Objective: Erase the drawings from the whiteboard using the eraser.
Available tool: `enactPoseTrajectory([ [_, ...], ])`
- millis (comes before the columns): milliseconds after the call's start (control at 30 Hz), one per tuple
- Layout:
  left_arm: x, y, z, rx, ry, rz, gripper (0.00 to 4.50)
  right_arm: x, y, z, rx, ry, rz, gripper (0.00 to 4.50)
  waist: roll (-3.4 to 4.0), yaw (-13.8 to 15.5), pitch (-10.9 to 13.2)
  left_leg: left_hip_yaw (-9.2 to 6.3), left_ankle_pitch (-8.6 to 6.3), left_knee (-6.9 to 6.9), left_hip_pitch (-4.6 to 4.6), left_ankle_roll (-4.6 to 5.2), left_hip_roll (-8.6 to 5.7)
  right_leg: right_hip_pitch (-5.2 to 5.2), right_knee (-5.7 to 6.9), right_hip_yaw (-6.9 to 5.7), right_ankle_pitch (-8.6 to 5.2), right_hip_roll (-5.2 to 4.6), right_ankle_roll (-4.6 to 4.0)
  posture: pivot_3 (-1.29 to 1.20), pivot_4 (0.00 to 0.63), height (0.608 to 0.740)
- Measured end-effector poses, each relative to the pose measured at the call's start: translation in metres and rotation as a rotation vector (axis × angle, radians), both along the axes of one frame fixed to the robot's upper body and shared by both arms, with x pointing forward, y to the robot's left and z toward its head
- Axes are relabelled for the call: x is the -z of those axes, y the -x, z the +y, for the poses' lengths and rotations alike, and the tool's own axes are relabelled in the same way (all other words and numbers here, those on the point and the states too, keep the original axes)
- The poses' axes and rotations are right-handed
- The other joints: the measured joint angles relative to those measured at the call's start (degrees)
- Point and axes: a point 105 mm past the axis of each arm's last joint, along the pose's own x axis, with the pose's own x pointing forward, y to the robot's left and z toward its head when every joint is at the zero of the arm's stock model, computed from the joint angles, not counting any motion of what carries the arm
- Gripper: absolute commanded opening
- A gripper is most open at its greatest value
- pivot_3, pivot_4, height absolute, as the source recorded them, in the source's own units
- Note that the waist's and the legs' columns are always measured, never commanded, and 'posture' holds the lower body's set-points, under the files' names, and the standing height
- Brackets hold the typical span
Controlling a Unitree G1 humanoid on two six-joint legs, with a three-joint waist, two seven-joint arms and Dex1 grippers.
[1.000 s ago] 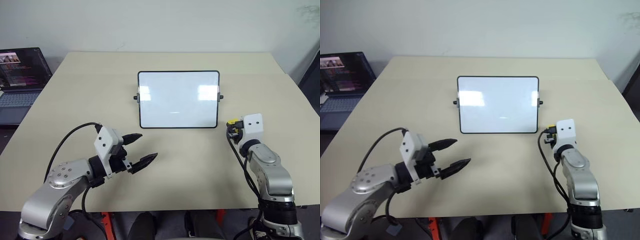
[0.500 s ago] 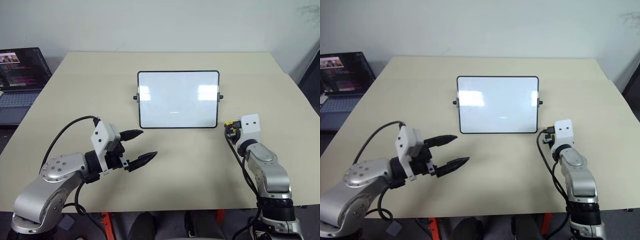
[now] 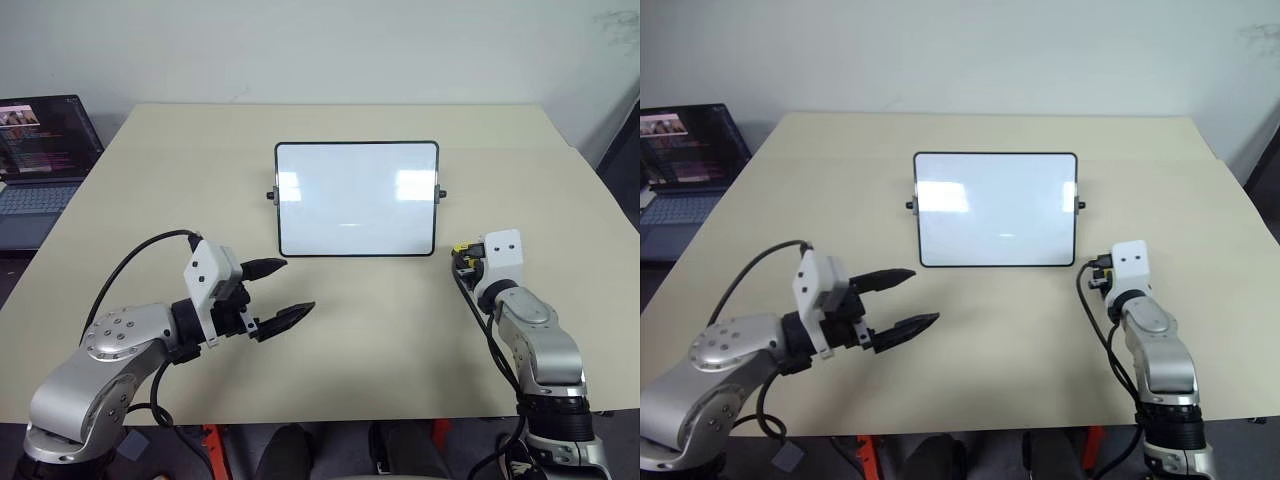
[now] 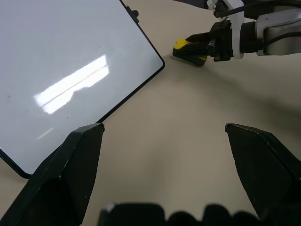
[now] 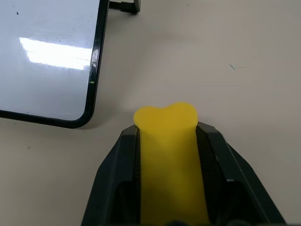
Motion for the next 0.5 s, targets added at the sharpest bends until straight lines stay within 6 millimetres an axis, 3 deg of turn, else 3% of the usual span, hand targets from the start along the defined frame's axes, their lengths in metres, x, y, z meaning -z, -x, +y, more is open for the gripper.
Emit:
enactPoseTrajectory([
  [33, 0.0006, 0.0004, -0.0006, 0.005, -0.001, 0.003, 4.50, 0.0009, 0.0005, -0.0005, 0.002, 0.000, 0.003, 1.28, 0.00, 0.00, 0.00, 0.00, 0.00, 0.00, 0.00, 0.00, 0.00, 0.00, 0.00, 0.00, 0.00, 0.00, 0.00, 0.00, 0.150, 0.740],
  [333, -0.0003, -0.0004, -0.0021, 0.020, -0.006, -0.002, 4.50, 0.0028, 0.0019, -0.0042, 0.016, -0.001, 0.009, 4.37, 0.00, 0.00, 0.00, 0.00, 0.00, 0.00, 0.00, 0.00, 0.00, 0.00, 0.01, 0.00, 0.00, 0.00, 0.00, 0.00, 0.150, 0.740],
  [500, 0.0005, -0.0012, -0.0034, 0.026, -0.008, 0.001, 4.50, 0.0024, 0.0021, -0.0063, 0.024, -0.002, 0.007, 4.45, 0.00, -0.01, 0.00, 0.01, 0.00, 0.00, 0.00, 0.00, 0.00, 0.00, 0.01, 0.00, 0.00, 0.00, 0.00, 0.00, 0.150, 0.740],
])
